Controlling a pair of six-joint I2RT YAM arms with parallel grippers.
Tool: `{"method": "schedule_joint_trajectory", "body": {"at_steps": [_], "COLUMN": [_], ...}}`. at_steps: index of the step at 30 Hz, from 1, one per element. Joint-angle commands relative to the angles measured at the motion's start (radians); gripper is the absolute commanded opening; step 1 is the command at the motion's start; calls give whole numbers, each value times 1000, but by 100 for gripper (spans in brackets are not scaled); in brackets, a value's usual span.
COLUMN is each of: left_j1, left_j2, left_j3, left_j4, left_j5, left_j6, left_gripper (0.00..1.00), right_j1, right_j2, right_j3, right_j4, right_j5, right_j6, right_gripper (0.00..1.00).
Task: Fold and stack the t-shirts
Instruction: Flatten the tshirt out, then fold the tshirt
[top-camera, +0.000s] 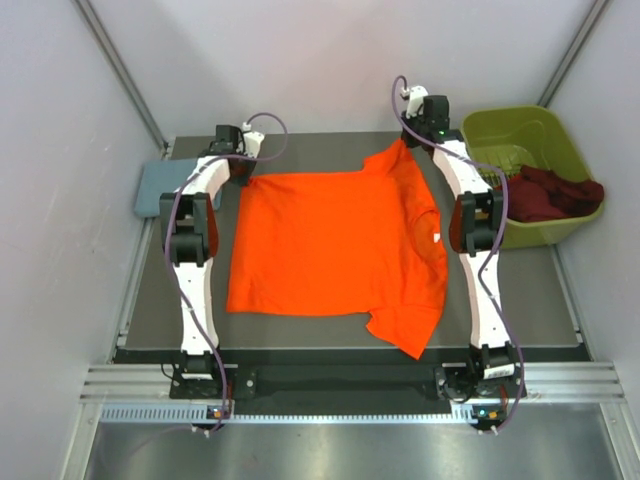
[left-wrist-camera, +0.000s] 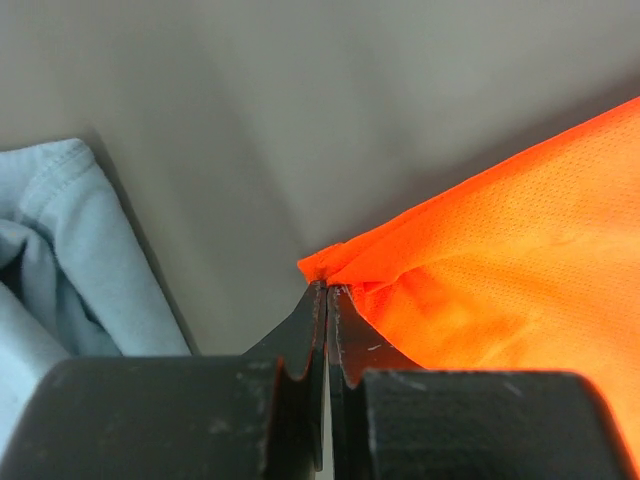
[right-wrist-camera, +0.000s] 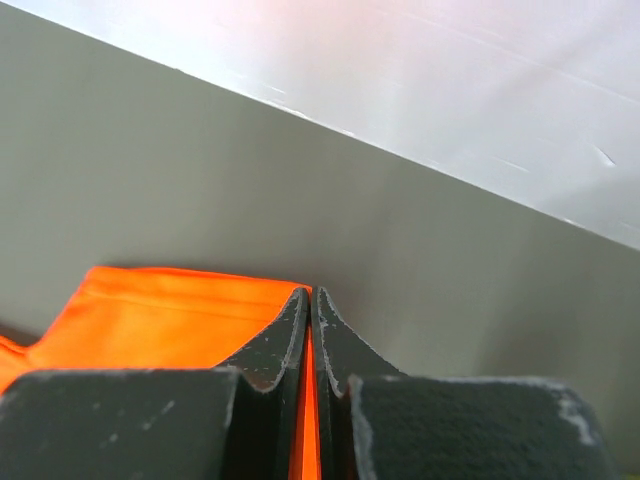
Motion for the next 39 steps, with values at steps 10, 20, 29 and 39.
{"method": "schedule_joint_trajectory", "body": {"at_steps": [10,20,29,39], "left_j1": [5,18,45,61], "left_j2": [-126,-194,-244,-362], "left_j3": [-1,-90,-107,-212], "left_j4": [74,82,-10,-83], "left_j5": [6,9,46,113], "left_j6": [-35,-26,-10,26], "left_gripper": [0,0,0,0], "right_j1": [15,-4,-6,-4], "right_j2": [-161,-419,-565,-720], "right_j3": [13,-277,-498,-731], "right_j4": [44,-77,-160,-194], "right_j5": [-2,-45,-106,-141], "right_j6": [-6,-43,-43,-57], "right_gripper": [0,0,0,0]}}
